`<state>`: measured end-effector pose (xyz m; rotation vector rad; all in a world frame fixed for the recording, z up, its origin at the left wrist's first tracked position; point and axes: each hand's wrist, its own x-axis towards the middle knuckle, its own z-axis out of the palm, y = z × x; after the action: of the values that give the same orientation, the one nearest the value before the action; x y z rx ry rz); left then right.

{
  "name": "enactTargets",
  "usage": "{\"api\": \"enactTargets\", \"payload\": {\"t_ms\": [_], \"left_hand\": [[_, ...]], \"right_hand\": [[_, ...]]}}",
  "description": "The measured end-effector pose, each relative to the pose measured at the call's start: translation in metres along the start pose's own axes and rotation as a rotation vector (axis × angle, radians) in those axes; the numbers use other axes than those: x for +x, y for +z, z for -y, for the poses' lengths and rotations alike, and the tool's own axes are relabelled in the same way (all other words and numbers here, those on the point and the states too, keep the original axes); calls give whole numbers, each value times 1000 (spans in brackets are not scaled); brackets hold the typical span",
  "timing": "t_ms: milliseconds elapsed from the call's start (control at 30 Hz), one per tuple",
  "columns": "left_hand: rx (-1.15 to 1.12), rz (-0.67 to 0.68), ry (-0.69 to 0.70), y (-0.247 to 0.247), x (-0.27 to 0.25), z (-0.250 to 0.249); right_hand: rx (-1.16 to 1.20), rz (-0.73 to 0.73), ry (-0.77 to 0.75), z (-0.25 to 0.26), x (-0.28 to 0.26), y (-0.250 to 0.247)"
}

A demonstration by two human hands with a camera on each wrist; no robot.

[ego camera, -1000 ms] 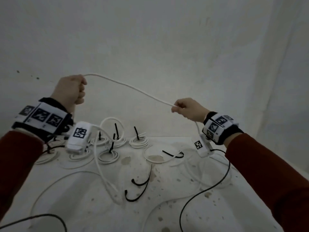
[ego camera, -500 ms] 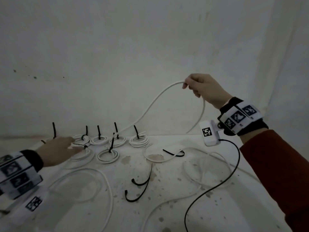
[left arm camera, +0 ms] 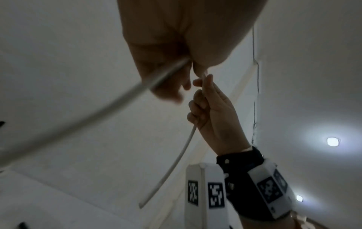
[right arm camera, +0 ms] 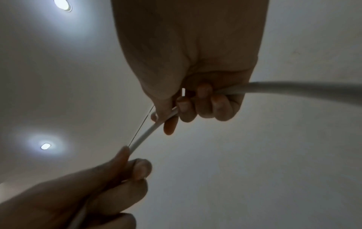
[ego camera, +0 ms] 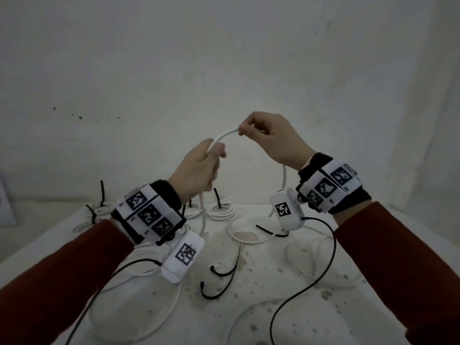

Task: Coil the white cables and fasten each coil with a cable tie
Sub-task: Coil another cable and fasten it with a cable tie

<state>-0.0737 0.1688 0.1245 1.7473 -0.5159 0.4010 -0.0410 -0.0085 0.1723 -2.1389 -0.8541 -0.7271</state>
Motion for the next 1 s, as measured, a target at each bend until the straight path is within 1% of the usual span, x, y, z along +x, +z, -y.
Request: {"api": "enactTargets", "payload": {"t_ms": [133,200,267,367,433,500,633,700,733,767,800,833,867,900,933,1000], "left_hand": [[-51,-198,83,-29,18,-1],[-89,-276,82,-50,24,0],[-62,-314,70,-67,29,4],[41,-319,51,-77,33,11],[84,-296,27,-73,33,15],[99,-249,8,-63,31,18],[17,-114,-20,-32,18,26],[-62,-58,-53,-17,8,31],[-82,-32,-65,-12,3,33],[-77,-3,-64,-7,-3,35],[-23,22,-31,-4,-8,36],[100,41,38,-1,-13,38],[265,52,135,0,-17,38],[417,69,235,2,-21,36],[527,100,304,4,-24,33],[641,203,365,6,-26,29]], "right_hand": [[294,34,243,-22,-19,-20],[409,47,309,-34,-33,-28],[552,68,373,-43,-44,-35],[843,138,431,-41,-58,-38],[1109,178,389,-30,-64,-36],[1383,143,293,-17,-65,-32],[1879,-129,91,11,-57,-32],[2126,-191,-45,18,-53,-36],[2169,-210,-99,21,-51,-37],[2137,-258,-103,23,-49,-37],[2046,-329,-70,24,-47,-36],[1917,-392,-31,23,-44,-33],[1771,-432,1,21,-42,-29],[1621,-451,26,18,-41,-24],[1467,-457,42,14,-40,-17],[1101,-432,53,4,-40,-5]]}}
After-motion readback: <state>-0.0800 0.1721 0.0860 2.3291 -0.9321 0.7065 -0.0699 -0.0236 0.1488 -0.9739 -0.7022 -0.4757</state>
